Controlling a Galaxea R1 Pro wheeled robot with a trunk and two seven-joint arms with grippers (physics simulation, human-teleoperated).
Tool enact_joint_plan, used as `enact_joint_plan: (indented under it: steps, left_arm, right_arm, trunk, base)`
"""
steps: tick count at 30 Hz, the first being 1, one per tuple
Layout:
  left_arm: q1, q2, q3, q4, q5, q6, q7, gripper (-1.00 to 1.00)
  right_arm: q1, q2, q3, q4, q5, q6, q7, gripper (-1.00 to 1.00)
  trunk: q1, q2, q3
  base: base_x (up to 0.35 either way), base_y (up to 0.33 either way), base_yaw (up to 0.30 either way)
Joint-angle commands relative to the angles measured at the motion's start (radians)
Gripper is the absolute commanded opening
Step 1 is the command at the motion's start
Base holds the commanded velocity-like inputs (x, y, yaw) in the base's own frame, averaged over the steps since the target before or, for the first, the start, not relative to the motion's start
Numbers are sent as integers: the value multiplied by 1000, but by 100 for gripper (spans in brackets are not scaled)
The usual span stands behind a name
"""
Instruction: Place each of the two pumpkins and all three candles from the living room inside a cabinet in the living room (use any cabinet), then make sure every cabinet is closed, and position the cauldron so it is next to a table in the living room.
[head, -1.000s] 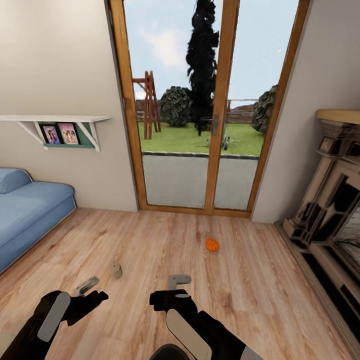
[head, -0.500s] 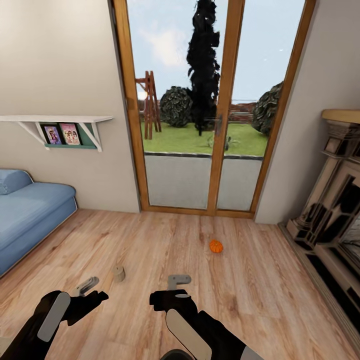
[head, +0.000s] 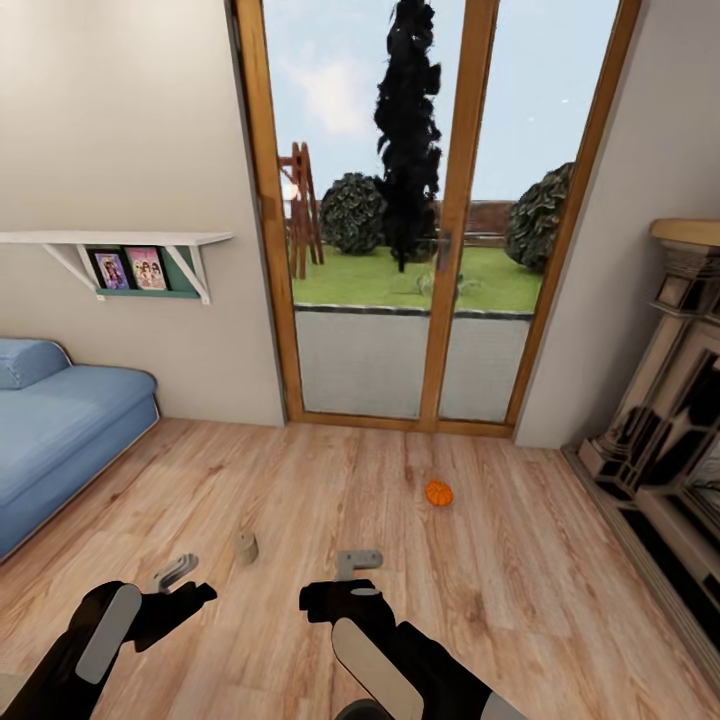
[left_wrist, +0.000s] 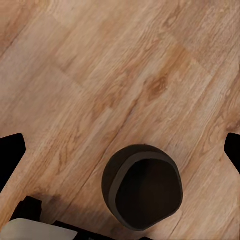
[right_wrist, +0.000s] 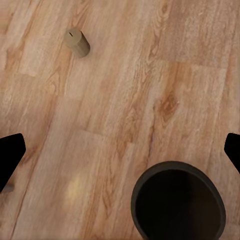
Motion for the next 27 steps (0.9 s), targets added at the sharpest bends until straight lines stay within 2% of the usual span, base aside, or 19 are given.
enact_joint_plan:
  steps: [1,4,9,12,17,27]
  left_arm:
    - [-1,-1,0,-1,9,3,13,100]
    - [-1,-16,-2,-1,7,3,44,100]
    - [-15,-92,-14,-2,6,-2,195,100]
    - [-21,-122,-22,0,6,-5,237,100]
    - [-25,-144,-55,1,6,-7,265,100]
    - [-25,-162,-72,-4,6,-6,268,100]
  right_arm:
    - [-1,0,1,6,-6,4,-8,100]
    - [-1,0,1,41,-8,7,-9,100]
    - [-6,0,-1,143,-9,50,-15,100]
    - [-17,0,-1,177,-12,62,-19,100]
    - [-43,0,-1,273,-18,63,-20,100]
    - [-52,0,-1,306,-19,62,-14,100]
  trunk:
    - [0,-1,-1]
    - [0,-1,-1]
    - [0,-1,-1]
    - [0,-1,-1]
    - [0,-1,-1]
    - [0,-1,-1]
  base:
    - [0,12,0]
    - [0,6,0]
    - [0,2,0]
    - [0,0,0]
    - [0,0,0]
    - [0,0,0]
